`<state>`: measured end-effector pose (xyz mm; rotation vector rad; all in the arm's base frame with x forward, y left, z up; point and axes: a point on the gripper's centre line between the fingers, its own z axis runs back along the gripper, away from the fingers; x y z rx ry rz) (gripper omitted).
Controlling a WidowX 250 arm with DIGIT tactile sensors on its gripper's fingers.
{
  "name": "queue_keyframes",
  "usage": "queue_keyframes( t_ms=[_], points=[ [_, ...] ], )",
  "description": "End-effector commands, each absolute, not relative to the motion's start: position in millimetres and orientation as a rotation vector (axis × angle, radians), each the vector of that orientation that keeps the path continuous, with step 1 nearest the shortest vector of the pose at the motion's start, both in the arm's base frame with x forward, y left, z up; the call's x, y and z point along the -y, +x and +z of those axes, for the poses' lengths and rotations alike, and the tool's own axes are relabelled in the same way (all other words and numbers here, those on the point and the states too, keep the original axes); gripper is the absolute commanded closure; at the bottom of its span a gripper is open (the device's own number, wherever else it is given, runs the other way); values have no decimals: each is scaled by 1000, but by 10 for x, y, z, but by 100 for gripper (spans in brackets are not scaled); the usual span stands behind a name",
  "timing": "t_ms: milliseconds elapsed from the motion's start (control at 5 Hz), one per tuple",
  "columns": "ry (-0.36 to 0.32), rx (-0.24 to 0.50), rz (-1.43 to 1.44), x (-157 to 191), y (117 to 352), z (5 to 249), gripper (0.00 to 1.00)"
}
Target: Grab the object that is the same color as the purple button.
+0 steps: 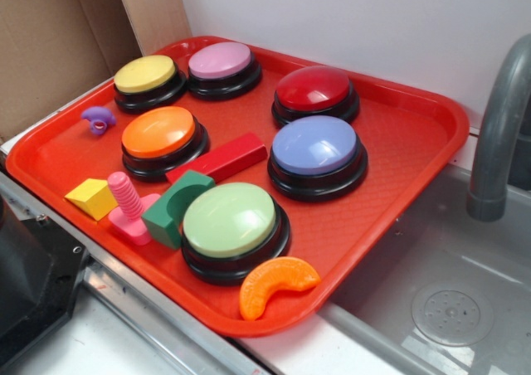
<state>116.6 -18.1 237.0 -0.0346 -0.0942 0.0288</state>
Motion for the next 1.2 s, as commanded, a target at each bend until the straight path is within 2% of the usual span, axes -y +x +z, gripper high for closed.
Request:
queue_keyframes(
  t_ms=[0, 200, 400, 600, 800, 1000],
  points=[
    [-35, 94, 29, 181, 1166, 2370, 0],
    [-89, 77, 86, 107, 1297, 2277, 0],
    [-119, 77, 216, -82, 1571, 2072, 0],
    [-44, 98, 345, -348, 1793, 1857, 0],
    [-18, 198, 475, -638, 1910, 1622, 0],
    [36, 257, 595, -925, 1973, 1404, 0]
  ],
)
